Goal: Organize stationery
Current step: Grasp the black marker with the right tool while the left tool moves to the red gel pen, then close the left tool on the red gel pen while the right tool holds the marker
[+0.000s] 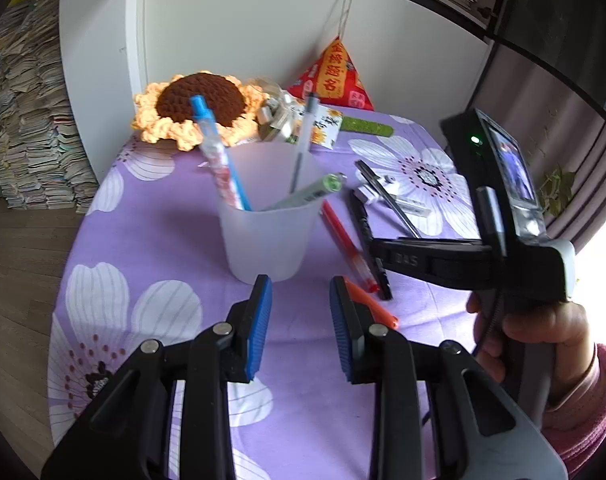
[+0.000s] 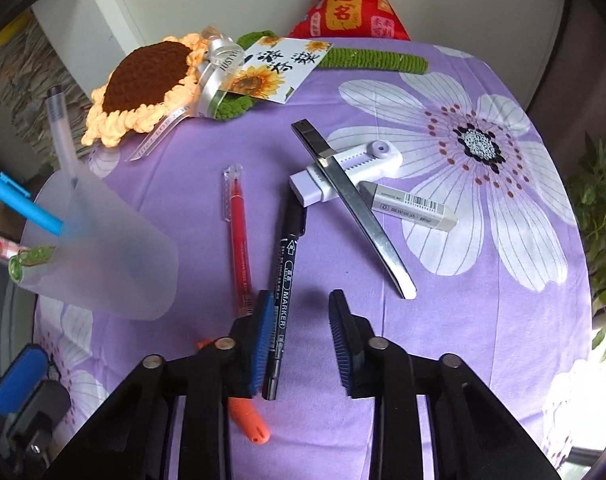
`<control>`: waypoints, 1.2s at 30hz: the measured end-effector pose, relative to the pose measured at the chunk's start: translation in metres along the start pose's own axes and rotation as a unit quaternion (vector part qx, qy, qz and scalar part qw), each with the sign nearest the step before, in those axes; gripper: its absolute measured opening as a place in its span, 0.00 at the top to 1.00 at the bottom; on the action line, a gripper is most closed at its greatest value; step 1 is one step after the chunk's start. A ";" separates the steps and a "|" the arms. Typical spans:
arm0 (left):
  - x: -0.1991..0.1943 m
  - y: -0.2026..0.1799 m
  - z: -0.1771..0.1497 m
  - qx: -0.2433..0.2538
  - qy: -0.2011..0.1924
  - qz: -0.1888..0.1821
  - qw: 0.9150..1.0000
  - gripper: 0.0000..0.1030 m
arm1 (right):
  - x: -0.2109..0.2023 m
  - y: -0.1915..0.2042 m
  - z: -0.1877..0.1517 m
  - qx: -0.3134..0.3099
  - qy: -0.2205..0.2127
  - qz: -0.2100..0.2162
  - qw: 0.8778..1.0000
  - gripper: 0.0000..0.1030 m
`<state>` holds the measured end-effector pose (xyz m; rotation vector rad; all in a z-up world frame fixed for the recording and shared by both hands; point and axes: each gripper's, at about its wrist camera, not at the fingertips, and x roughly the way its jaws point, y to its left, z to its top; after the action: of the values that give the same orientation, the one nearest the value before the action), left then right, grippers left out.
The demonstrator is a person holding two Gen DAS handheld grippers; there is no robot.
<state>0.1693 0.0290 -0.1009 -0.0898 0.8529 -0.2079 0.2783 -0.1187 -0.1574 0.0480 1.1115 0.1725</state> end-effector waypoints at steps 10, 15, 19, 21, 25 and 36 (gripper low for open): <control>0.006 -0.013 0.000 0.008 0.013 -0.009 1.000 0.75 | 0.004 0.003 -0.001 -0.029 0.001 -0.011 1.000 0.90; 0.015 -0.034 0.006 0.018 0.021 -0.029 0.999 0.73 | -0.021 -0.022 -0.019 -0.031 -0.005 0.009 0.999 0.90; 0.030 -0.063 0.014 0.047 0.028 -0.030 0.998 0.73 | -0.036 -0.052 -0.043 -0.005 -0.009 0.015 1.000 0.90; 0.049 -0.074 0.019 0.056 0.042 -0.007 0.997 0.73 | -0.038 -0.064 -0.057 0.004 -0.004 0.015 1.000 0.90; 0.090 -0.073 0.029 0.034 0.082 0.036 0.995 0.73 | -0.041 -0.079 -0.075 0.013 0.002 0.023 1.000 0.90; 0.130 -0.064 0.042 0.006 0.111 0.099 0.989 0.76 | -0.056 -0.102 -0.097 0.024 -0.003 0.031 0.999 0.90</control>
<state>0.2748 -0.0619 -0.1587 0.0294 1.0757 -0.0365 0.1791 -0.2331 -0.1634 0.1258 1.1087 0.2005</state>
